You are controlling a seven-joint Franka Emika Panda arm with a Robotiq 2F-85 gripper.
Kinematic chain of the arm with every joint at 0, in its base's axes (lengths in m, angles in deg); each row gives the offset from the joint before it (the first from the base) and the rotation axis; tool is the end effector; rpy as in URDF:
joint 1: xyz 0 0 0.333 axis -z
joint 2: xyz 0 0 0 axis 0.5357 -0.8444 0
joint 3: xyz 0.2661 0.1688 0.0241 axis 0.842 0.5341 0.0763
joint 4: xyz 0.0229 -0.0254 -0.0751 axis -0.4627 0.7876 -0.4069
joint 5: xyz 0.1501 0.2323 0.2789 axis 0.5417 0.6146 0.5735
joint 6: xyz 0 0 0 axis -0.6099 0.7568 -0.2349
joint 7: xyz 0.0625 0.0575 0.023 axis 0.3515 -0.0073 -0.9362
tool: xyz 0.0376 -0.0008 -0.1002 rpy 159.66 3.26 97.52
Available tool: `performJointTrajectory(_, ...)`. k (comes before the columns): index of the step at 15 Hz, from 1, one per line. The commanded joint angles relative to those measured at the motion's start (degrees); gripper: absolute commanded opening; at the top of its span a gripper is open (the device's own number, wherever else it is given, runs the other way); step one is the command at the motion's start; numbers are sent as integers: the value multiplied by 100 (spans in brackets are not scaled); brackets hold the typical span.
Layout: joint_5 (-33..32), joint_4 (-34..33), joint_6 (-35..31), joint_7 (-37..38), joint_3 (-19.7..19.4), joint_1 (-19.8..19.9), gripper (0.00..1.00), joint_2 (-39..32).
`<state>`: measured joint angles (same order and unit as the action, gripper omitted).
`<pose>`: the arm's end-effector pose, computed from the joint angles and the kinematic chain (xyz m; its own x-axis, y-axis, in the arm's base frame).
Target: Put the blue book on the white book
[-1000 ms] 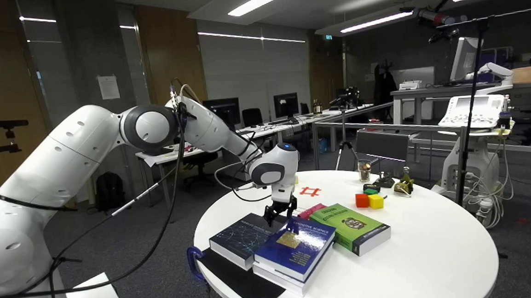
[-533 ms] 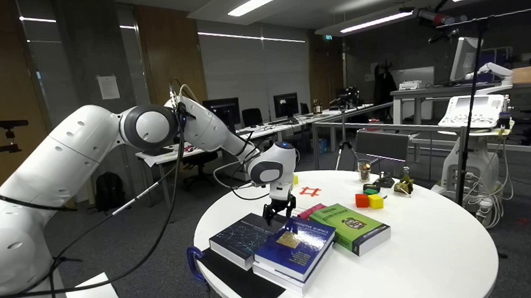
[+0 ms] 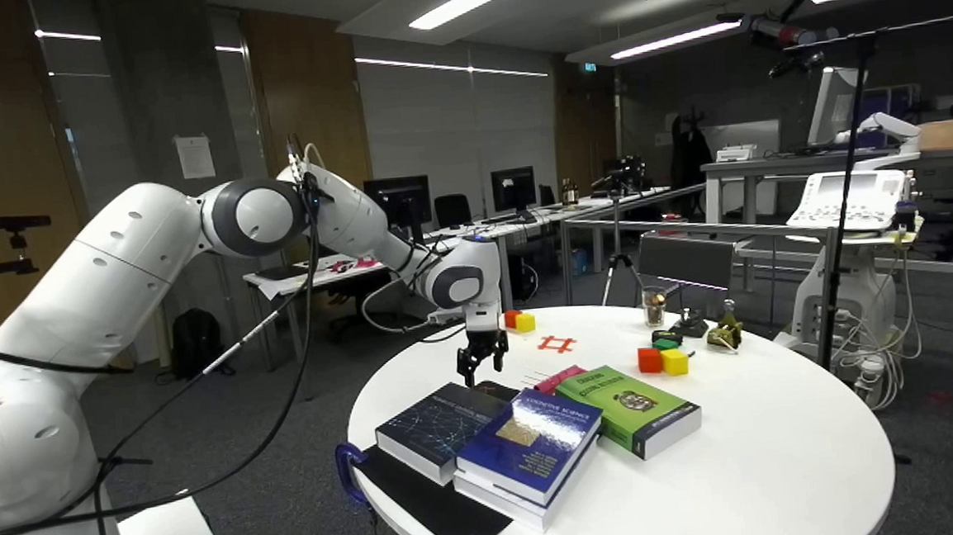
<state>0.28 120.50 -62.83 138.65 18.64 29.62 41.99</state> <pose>0.7175 -0.0176 0.2194 -0.0177 -0.9941 -0.1068 -0.9982 0.0236 -0.0543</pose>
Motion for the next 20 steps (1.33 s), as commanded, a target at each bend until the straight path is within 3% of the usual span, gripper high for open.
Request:
performJointTrajectory(1, -388, 516, 42, 146, -92, -349, 100, 618)
performJointTrajectory(8, -1053, 802, 488, 385, -102, -823, 100, 1207)
performJointTrajectory(13, -1870, 966, 1150, 463, -79, -993, 100, 1672)
performJointTrajectory(20, -2762, 1549, 1651, -571, 149, -855, 100, 2561)
